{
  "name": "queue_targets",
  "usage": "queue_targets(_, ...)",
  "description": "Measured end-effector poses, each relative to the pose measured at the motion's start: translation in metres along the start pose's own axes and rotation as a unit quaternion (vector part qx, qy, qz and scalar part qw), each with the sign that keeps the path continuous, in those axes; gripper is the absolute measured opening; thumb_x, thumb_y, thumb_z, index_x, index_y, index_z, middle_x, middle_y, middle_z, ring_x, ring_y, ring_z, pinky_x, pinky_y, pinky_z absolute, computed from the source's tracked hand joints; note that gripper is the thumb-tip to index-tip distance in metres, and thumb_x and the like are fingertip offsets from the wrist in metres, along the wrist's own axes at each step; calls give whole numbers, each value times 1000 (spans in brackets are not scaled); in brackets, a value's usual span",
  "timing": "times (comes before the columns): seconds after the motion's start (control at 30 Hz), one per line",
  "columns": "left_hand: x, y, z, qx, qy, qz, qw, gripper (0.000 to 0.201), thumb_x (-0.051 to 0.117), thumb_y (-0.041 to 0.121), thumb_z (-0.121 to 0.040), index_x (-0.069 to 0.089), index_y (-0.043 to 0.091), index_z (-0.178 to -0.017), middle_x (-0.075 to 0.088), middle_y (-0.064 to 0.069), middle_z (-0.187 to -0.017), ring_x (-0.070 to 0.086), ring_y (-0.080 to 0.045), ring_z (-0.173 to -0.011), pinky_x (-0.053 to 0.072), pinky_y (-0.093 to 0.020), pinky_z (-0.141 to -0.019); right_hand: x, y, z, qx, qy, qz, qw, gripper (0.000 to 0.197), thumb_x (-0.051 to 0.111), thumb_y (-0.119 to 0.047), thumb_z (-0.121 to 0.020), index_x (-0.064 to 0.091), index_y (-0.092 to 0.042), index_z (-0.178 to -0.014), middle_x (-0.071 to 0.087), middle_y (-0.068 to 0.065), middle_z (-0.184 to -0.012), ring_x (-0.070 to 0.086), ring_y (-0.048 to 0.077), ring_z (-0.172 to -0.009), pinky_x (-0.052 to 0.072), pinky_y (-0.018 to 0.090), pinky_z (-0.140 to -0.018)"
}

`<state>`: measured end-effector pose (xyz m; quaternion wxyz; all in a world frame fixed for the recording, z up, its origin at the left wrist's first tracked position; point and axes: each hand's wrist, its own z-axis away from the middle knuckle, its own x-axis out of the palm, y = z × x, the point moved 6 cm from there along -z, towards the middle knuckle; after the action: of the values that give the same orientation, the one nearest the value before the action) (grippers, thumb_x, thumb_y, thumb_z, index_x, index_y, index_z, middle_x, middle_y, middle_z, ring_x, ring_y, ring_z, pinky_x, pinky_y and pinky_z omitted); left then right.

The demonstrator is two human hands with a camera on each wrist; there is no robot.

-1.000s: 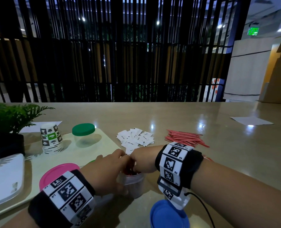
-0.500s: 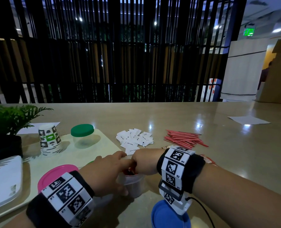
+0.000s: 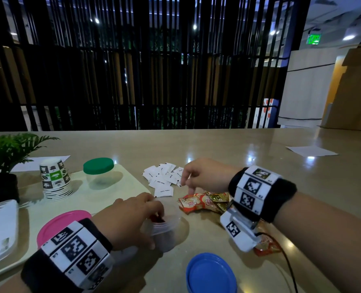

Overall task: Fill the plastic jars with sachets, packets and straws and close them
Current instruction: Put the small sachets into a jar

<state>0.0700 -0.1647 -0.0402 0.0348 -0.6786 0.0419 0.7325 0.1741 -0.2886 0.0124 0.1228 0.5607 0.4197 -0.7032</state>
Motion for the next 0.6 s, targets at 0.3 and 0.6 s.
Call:
queue_targets(0.3,3,1,-4,-9,1,-6,1000,55,74,50,-76,44,43,-122,38,17,-138,48,-9,-115,41,-27,-97,-23,89,12,113,-29,121,986,13,56,-10,-92,65,-18,-96,67,-9,-72,58,-1,-64,39,21,-62)
queue_targets(0.6,8,-5,-4,-15,-9,6,1000,52,74,56,-71,38,53,-109,36,23,-134,49,-7,-112,43,-28,-98,-9,142,18,199,-79,203,956,26,63,-19,-90,64,-13,-116,61,-1,-110,54,9,-84,46,21,-73)
